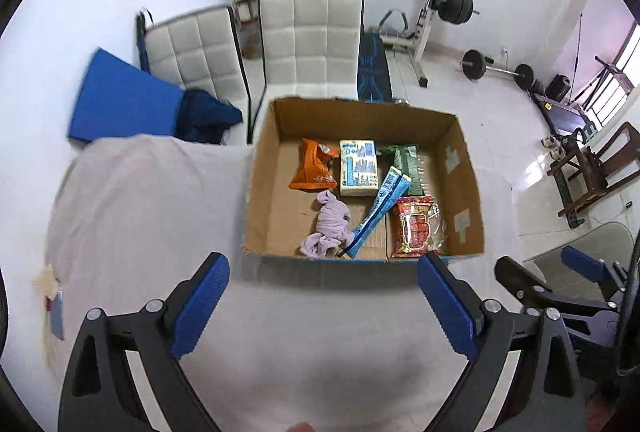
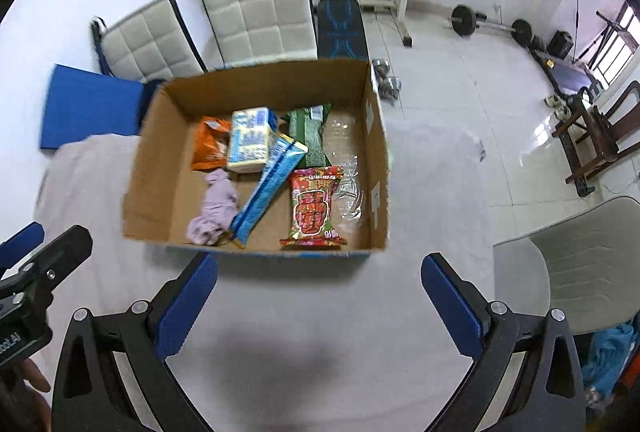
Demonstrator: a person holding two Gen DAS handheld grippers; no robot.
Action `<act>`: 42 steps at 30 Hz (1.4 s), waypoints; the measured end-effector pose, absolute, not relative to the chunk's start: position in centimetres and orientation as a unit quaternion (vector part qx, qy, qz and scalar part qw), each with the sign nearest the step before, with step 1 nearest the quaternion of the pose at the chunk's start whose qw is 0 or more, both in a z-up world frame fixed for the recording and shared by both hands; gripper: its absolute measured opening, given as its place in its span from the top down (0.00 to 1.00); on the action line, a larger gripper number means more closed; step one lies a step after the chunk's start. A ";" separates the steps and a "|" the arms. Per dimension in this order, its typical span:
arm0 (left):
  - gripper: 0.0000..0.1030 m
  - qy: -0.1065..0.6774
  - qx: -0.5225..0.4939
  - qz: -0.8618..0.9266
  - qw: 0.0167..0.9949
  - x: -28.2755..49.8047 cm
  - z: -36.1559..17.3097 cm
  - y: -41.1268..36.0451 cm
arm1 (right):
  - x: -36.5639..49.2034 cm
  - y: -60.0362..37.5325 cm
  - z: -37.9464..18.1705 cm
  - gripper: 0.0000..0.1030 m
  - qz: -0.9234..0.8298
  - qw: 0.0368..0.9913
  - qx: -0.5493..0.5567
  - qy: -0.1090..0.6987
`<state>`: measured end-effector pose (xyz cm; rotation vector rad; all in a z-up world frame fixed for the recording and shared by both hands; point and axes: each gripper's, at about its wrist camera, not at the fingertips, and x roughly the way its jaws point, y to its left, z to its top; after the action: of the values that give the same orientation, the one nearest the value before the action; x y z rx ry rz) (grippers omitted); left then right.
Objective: Organize soft objects
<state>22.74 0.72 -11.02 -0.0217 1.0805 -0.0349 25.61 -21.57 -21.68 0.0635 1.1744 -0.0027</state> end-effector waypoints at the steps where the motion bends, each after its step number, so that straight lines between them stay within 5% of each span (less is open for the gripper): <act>1: 0.07 0.512 -0.008 -0.015 0.859 22.0 -10.3 0.6 | 24.6 -21.7 -20.7 0.00 0.000 0.836 0.031 0.548; 20: 0.07 0.470 -0.023 -0.018 0.882 11.2 -0.5 0.3 | 9.8 -23.4 -5.9 0.00 0.045 0.877 0.035 0.477; 42: 0.00 0.432 -0.013 0.010 0.902 8.9 1.1 0.3 | 7.1 -24.1 -1.5 0.00 0.016 0.896 0.019 0.444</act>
<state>8.92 0.26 1.13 -0.0261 0.8938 0.0214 7.11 -24.10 -1.49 0.0390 0.9202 0.0338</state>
